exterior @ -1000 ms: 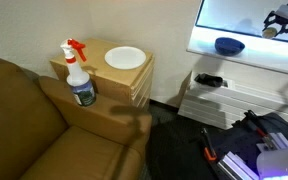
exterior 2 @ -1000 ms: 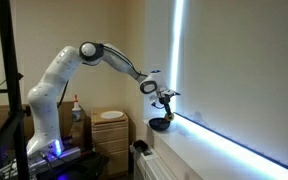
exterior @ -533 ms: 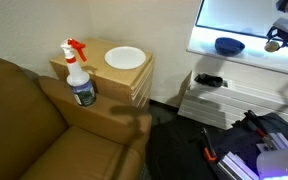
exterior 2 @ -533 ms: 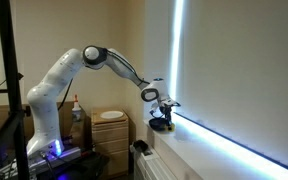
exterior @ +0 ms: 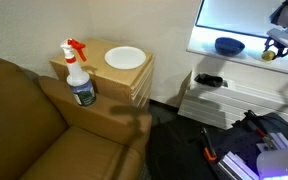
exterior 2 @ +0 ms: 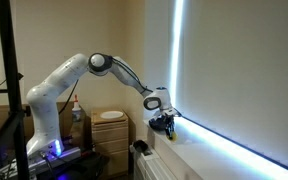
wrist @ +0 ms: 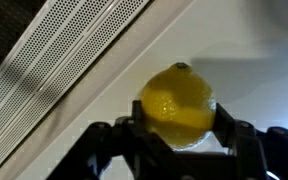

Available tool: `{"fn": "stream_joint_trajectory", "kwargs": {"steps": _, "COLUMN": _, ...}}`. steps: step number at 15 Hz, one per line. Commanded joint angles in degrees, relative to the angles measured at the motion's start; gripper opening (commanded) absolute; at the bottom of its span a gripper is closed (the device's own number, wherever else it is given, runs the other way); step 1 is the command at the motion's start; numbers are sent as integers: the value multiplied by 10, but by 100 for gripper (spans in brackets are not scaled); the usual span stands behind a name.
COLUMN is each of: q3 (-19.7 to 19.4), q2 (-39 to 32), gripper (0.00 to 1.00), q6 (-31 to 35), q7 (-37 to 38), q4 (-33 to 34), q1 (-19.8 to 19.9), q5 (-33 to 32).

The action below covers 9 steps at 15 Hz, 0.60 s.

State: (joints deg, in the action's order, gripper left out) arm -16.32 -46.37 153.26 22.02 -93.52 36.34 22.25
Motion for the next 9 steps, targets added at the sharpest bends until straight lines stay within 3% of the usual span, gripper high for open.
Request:
{"fn": "stream_joint_trajectory", "kwargs": {"steps": 1, "q3": 0, "q2": -32, "gripper": 43, "q6": 8, "q7": 16, "q4": 52, "q1": 11, "q5": 12}}
{"fn": "stream_joint_trajectory", "kwargs": {"steps": 5, "q3": 6, "q2": -53, "gripper": 43, "q6": -8, "q7": 27, "q4": 90, "q1": 15, "q5": 10}}
{"fn": "stream_joint_trajectory", "kwargs": {"steps": 6, "q3": 9, "q2": -57, "gripper": 92, "q6": -13, "q7": 26, "q4": 98, "q1": 16, "q5": 10}}
{"fn": "stream_joint_trajectory", "kwargs": {"steps": 9, "q3": 12, "q2": -66, "gripper": 100, "q6": -8, "q7": 29, "q4": 112, "q1": 13, "q5": 9}}
